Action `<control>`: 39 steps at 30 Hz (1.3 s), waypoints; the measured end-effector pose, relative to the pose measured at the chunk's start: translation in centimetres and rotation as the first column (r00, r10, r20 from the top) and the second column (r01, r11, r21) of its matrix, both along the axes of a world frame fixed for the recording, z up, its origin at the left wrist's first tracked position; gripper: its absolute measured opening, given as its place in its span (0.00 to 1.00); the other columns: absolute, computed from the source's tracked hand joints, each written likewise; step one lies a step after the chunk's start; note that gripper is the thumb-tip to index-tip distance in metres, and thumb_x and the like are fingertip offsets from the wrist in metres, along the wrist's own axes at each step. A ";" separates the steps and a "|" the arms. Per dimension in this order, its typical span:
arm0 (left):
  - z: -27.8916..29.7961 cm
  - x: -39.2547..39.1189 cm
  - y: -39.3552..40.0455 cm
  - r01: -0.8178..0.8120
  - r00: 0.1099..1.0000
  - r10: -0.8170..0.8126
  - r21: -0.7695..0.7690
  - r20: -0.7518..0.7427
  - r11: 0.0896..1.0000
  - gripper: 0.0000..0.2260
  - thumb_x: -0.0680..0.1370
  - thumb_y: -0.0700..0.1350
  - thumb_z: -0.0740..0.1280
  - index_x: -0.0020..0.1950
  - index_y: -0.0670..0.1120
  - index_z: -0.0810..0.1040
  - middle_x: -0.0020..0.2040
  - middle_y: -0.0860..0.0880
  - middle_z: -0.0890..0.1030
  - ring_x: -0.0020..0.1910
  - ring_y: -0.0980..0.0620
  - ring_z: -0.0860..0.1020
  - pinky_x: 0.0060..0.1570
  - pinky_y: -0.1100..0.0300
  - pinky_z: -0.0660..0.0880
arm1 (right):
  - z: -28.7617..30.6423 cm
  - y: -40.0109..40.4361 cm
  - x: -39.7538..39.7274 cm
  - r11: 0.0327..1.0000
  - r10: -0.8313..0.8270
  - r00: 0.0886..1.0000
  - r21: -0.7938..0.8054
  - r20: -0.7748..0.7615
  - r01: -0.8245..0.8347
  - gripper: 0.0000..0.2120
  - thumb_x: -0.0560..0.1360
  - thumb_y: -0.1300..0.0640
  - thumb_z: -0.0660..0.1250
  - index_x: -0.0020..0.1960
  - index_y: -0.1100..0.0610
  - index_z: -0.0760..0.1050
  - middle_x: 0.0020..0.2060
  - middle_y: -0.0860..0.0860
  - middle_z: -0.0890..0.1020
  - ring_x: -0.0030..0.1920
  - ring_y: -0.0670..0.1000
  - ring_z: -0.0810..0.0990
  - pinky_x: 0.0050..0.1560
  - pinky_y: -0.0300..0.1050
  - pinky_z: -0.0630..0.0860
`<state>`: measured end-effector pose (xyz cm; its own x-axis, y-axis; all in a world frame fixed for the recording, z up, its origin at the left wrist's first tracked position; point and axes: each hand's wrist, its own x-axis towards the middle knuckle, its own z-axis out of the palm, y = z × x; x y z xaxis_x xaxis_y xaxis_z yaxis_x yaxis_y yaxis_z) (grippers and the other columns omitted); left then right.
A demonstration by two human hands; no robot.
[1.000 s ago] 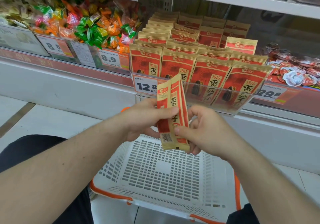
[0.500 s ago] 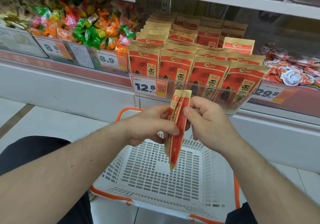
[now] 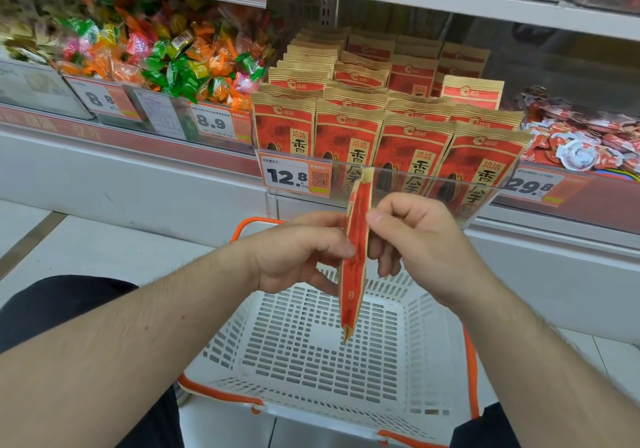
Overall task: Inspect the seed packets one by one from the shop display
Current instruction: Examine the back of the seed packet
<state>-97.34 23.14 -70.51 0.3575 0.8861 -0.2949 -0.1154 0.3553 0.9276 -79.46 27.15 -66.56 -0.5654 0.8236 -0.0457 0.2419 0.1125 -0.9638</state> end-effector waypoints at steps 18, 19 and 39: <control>0.6 -0.4 0.3 -0.240 0.971 0.240 -0.003 -0.013 0.971 0.15 0.66 0.42 0.67 0.52 0.43 0.77 0.44 0.45 0.82 0.48 0.44 0.81 0.52 0.40 0.80 | 0.8 0.1 0.8 0.938 0.308 0.820 -0.011 0.482 -0.346 0.12 0.78 0.60 0.67 0.38 0.65 0.79 0.30 0.55 0.83 0.31 0.47 0.83 0.42 0.60 0.80; 0.5 -0.3 0.3 -0.240 0.971 0.240 -0.003 -0.012 0.971 0.16 0.66 0.42 0.67 0.53 0.43 0.77 0.44 0.45 0.82 0.48 0.44 0.81 0.52 0.41 0.80 | 0.7 0.1 0.8 0.938 0.311 0.821 -0.013 0.478 -0.347 0.12 0.78 0.60 0.67 0.38 0.65 0.79 0.30 0.56 0.83 0.31 0.46 0.83 0.42 0.59 0.80; 0.9 -0.4 -0.3 -0.210 0.942 0.176 0.093 0.287 0.973 0.24 0.73 0.45 0.74 0.67 0.40 0.75 0.61 0.35 0.80 0.57 0.38 0.81 0.56 0.45 0.79 | -1.8 1.4 0.2 0.989 -0.087 0.996 -0.121 -0.018 0.084 0.21 0.66 0.59 0.78 0.57 0.53 0.77 0.48 0.54 0.84 0.33 0.46 0.81 0.30 0.38 0.73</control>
